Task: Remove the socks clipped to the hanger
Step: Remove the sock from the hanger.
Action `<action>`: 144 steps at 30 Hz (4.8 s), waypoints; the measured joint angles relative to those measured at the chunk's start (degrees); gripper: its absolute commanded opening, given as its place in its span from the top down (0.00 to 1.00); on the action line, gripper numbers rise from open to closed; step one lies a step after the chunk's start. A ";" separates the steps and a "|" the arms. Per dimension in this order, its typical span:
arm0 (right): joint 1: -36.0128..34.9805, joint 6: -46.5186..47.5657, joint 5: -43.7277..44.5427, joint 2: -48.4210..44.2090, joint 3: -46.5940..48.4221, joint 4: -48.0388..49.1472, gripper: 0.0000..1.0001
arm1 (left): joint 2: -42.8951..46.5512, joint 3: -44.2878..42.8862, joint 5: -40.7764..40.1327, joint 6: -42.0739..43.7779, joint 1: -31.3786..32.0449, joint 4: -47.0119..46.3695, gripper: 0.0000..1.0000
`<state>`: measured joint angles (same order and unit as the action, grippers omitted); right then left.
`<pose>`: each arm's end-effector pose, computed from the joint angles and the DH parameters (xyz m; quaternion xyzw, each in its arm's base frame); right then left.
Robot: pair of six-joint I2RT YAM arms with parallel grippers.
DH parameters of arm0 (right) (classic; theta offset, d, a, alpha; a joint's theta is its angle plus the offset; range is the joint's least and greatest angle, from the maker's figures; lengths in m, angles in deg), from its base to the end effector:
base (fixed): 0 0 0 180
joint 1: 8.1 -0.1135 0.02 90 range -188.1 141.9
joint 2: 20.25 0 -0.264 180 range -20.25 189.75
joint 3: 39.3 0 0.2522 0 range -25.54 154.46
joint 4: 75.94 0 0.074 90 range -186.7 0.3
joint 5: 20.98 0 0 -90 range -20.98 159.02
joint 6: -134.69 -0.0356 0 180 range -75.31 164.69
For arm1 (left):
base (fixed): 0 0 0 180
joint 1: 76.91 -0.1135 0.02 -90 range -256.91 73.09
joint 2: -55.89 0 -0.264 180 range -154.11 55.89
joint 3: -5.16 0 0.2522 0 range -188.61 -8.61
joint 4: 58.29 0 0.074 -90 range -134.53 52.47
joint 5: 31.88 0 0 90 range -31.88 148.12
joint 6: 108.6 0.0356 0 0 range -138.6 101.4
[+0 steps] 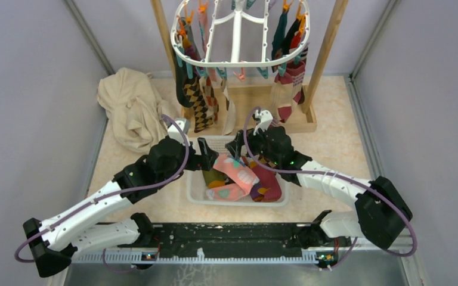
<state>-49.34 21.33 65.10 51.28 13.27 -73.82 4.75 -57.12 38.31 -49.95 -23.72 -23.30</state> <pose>0.2087 0.1862 0.2502 -0.1449 0.7896 0.3415 0.4888 0.1296 -0.1530 0.3243 0.0642 0.8283 -0.2549 0.4948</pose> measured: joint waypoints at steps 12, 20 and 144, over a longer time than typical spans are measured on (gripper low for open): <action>-2.49 2.73 11.54 13.90 6.88 13.03 0.04 | 0.11 -0.02 -1.44 -1.07 0.00 3.10 0.01; -2.51 3.87 18.78 18.71 12.17 13.44 0.04 | 0.39 -0.02 -2.12 -1.29 0.00 4.31 0.01; -7.04 6.86 20.41 -3.93 3.19 -0.07 1.00 | -28.17 -37.11 -11.91 2.58 -4.09 -9.55 0.19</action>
<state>-56.37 28.20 85.51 47.34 16.46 -73.89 -23.42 -94.23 26.40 -47.37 -27.81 -32.85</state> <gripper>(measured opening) 0.019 0.820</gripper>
